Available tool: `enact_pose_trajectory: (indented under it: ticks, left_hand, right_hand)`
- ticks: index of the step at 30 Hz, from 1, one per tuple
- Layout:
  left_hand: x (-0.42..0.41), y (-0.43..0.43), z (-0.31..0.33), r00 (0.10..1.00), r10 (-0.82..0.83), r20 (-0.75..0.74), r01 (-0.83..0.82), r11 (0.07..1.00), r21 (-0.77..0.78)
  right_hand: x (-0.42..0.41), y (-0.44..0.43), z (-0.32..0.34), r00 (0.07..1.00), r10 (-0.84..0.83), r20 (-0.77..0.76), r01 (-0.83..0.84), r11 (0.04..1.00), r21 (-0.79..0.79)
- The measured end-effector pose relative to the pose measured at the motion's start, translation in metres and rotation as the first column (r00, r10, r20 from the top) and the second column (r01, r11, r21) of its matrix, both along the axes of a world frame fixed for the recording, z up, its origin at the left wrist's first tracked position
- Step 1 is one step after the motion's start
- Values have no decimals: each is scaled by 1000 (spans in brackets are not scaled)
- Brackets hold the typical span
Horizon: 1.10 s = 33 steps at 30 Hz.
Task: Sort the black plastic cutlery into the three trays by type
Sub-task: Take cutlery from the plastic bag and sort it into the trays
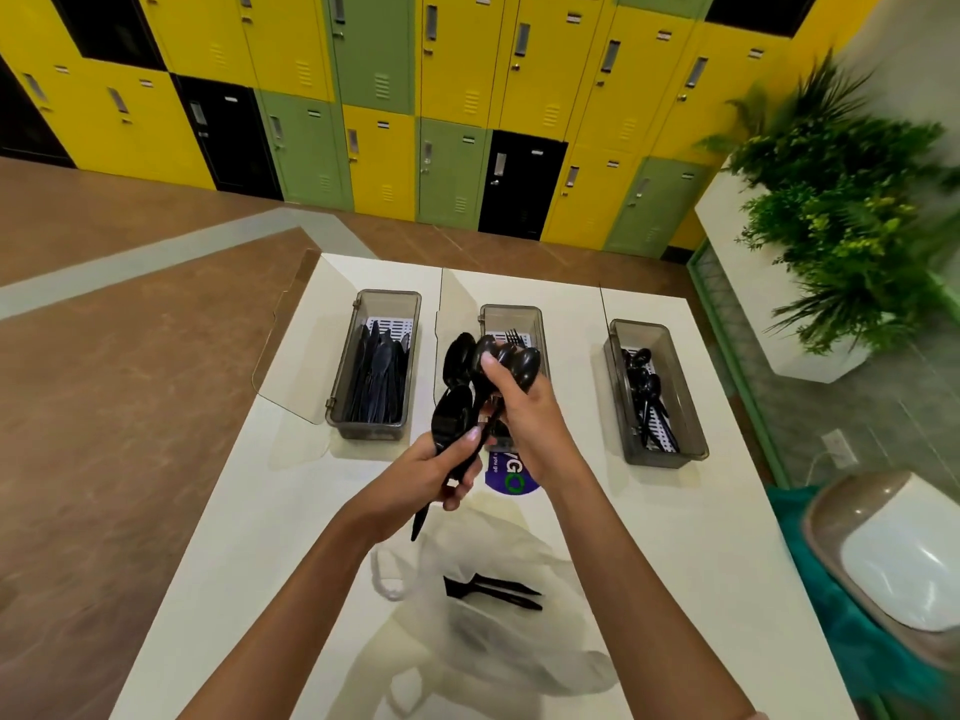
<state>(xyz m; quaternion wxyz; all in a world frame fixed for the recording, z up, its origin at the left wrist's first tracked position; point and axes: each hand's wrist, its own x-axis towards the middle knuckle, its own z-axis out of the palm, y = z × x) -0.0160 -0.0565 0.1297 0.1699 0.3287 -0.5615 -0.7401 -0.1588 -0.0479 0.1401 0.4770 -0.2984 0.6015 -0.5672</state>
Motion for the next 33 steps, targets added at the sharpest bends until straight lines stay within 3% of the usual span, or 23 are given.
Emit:
enact_pose_trajectory:
  ticks: [4, 7, 11, 15, 18, 22, 25, 29, 33]
  left_hand:
    - [-11, 5, 2, 997, -81, -11, 81, 996, 44]
    - [-19, 6, 3, 993, -122, 0, 121, 990, 69]
    - [-27, 3, 4, 994, -63, 95, 59, 997, 49]
    - [-37, 3, 3, 995, -38, 89, 40, 999, -20]
    - [-44, 3, -1, 991, 28, 130, -19, 998, -67]
    - [-54, -2, -6, 987, 142, 73, -148, 985, 86]
    - [-59, -3, -9, 984, 162, 69, -167, 983, 70]
    - [-65, -2, -15, 973, 219, 67, -226, 966, 128]
    - [-67, -4, -20, 990, 138, 26, -140, 982, 124]
  right_hand:
    - [-9, 7, 3, 957, 83, 277, -97, 995, 35]
    - [-16, 12, 5, 928, 94, 361, -100, 995, -2]
    - [-33, 11, 6, 947, -23, 321, 20, 1000, 13]
    - [-54, 10, 4, 941, -146, 306, 170, 984, -53]
    - [-67, 13, 0, 981, -167, 102, 171, 985, -24]
    - [-77, 22, -7, 997, -45, -69, 57, 982, 177]
    - [-80, 29, -15, 999, 26, 26, -32, 959, 281]
    - [-85, 38, -19, 981, 71, 179, -118, 957, 264]
    - [-86, 43, -28, 994, 34, 103, -59, 968, 244]
